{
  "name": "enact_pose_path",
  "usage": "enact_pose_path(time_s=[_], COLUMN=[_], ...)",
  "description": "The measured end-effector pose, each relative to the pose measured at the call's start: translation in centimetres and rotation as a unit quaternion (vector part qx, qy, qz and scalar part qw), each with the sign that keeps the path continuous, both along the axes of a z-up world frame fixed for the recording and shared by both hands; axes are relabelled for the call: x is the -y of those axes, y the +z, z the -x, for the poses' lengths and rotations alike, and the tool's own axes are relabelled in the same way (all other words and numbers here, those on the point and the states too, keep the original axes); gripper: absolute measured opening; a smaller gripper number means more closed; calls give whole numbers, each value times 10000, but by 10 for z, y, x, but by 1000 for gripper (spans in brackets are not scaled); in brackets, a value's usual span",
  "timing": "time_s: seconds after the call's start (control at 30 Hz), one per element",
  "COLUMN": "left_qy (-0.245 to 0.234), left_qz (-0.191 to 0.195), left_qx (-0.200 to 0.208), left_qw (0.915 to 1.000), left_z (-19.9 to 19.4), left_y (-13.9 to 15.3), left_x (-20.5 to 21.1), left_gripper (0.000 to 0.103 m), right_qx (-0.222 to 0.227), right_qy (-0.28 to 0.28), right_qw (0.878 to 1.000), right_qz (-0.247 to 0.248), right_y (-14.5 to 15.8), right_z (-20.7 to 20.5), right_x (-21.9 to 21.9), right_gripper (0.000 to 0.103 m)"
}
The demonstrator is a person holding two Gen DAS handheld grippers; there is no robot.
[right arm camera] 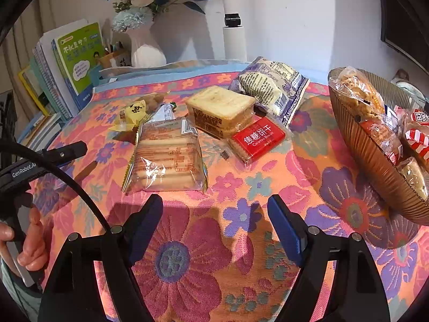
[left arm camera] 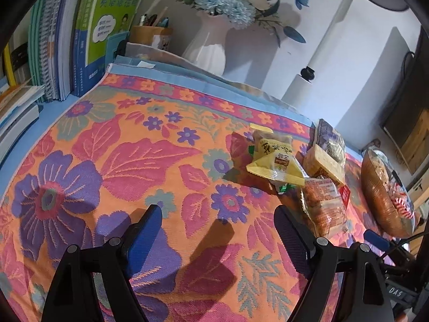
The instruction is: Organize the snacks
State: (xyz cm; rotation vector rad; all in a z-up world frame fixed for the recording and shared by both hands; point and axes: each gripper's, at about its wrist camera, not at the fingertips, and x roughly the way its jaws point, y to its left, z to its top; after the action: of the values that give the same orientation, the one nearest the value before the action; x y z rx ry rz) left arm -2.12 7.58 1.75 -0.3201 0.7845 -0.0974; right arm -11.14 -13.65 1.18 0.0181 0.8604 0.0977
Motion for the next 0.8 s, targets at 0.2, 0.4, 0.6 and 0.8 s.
enact_pose_path(time_s=[0.2,0.4,0.6,0.8], left_qy=[-205,-613,-956,-1123], left_qz=[-708,-551,397,1735], left_qx=[-75,393,-177,-323], left_qw=[9973,9958,9945,9779], left_z=[9,-25,-97,-114], left_y=[51,90,43,5], left_x=[13,31,46,32], left_gripper=[75,79,79,79], right_qx=[-299,-381,-53,-196], right_qy=[81,407,379,319], right_qw=[9972,9966,9975,9940], right_qz=[-682,-600,-588,-1026], right_y=[12,32,9,-11], right_z=[7,-13,-38,-50], right_x=[4,-24,-35,-31], right_gripper=[80,80,80,80])
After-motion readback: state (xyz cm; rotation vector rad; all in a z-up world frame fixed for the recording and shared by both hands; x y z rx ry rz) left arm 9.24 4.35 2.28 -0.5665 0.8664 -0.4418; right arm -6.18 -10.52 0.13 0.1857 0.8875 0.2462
